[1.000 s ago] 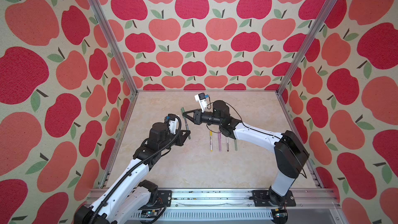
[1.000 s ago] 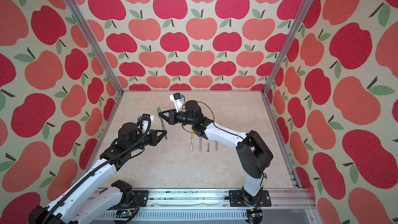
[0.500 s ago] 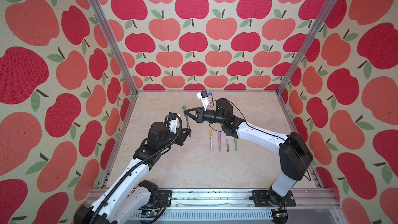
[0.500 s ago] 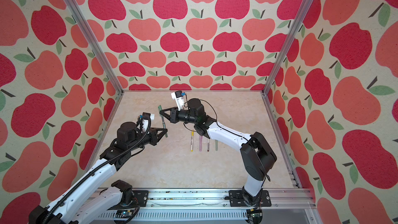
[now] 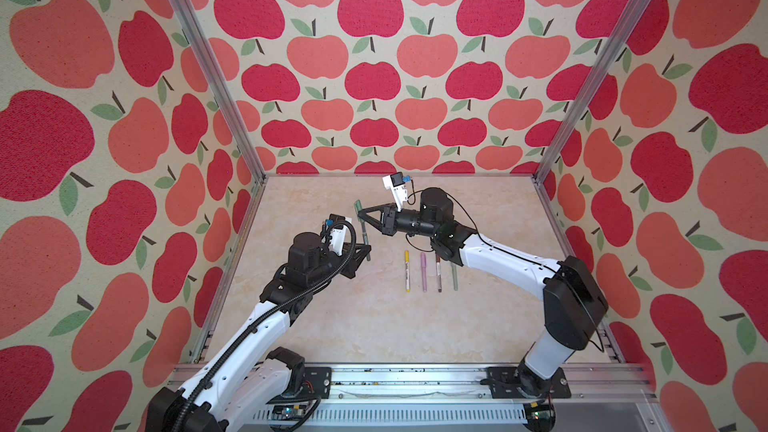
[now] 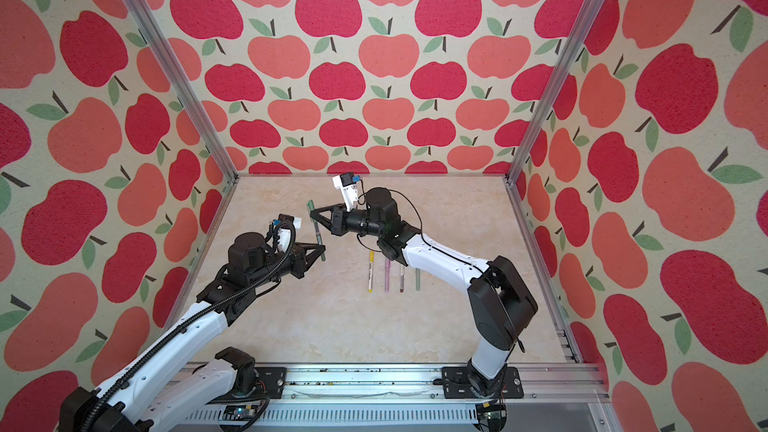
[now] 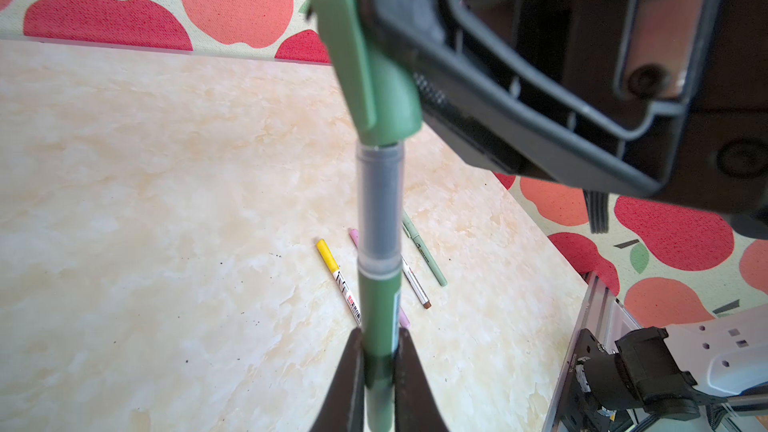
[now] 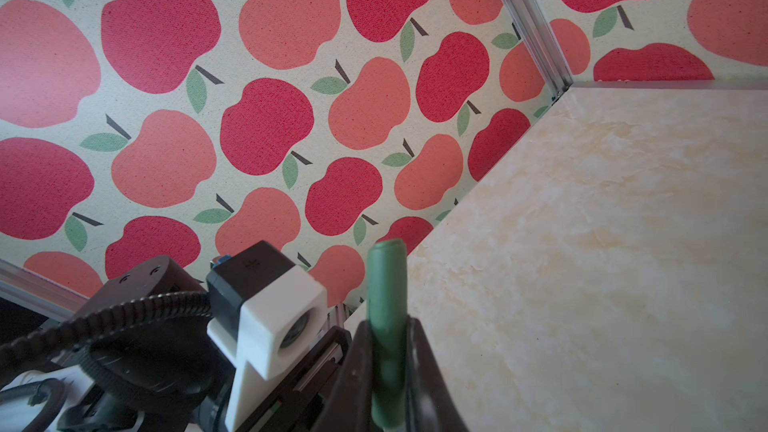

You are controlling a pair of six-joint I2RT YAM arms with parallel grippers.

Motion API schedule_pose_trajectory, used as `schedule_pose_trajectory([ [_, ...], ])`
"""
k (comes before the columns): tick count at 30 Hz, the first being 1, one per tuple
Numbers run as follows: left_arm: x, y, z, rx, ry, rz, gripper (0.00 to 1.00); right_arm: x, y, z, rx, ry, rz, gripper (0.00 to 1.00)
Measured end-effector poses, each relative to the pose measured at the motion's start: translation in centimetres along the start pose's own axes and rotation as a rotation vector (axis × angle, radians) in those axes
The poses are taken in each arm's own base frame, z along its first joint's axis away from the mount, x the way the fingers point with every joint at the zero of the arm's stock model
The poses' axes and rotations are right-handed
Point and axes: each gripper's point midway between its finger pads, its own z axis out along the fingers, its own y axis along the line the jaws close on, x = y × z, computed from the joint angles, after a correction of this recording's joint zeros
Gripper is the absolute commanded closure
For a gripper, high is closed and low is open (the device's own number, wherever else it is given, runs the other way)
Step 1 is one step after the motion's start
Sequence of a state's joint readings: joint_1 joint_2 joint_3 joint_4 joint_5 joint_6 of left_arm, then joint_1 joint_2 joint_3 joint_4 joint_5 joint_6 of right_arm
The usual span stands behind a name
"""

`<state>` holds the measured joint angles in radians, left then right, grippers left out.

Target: Insert the pens into the pen caps

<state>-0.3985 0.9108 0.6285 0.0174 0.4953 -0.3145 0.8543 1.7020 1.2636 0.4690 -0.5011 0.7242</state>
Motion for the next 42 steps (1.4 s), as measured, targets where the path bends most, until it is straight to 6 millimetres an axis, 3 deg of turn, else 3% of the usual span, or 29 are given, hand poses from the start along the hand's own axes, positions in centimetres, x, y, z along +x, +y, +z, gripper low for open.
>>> schedule_pose_trajectory([
  [23,-0.9,-1.1,0.2,0.097,0.005,-0.099,1.0,-0.6,0.8,-0.3,-0.037,-0.042,-0.121,0.95],
  [42,-1.2,-1.2,0.0,0.117,0.007,-0.097,1.0,-0.9,0.8,-0.6,-0.053,-0.043,-0.102,0.93],
])
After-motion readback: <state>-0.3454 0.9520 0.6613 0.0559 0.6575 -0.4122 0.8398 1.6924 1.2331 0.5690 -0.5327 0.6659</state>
